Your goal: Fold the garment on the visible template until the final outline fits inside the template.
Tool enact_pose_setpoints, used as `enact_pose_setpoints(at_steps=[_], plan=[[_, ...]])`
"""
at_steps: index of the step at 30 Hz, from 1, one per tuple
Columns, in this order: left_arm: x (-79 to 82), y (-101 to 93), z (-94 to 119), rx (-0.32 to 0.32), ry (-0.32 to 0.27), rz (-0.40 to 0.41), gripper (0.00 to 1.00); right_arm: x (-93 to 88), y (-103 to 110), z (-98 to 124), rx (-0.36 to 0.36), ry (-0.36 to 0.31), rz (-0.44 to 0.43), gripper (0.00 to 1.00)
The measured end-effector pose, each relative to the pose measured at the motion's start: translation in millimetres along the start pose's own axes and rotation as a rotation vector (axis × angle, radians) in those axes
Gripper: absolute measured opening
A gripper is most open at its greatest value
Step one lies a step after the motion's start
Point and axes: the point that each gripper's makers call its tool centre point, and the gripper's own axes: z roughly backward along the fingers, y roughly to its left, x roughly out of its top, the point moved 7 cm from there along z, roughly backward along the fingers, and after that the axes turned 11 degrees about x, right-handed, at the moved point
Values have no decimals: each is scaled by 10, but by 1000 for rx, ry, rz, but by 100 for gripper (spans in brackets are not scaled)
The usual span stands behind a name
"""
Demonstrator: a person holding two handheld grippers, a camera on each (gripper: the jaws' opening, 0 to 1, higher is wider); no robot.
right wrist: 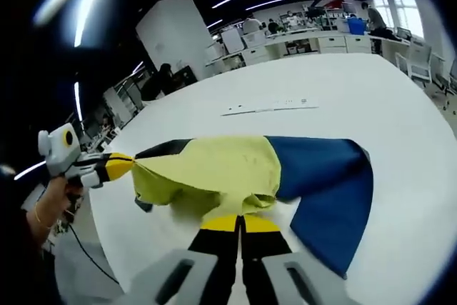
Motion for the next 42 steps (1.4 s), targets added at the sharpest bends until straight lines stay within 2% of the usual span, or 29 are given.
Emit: enact_pose_setpoints(at_steps=[10,20,28,42], plan=[[-26,107,375,9,-12,-16,0,11,176,234,34,-31,30,0],[-147,167,737,24,-10,-17,0,-65,308,506,69,-62,22,0],[-255,192,992,30,-3,-5,0,-254,402,666,76,-44,21,0],[-565,230,1345,55,62,16,0,-623,592,809,106,-13,12,0]])
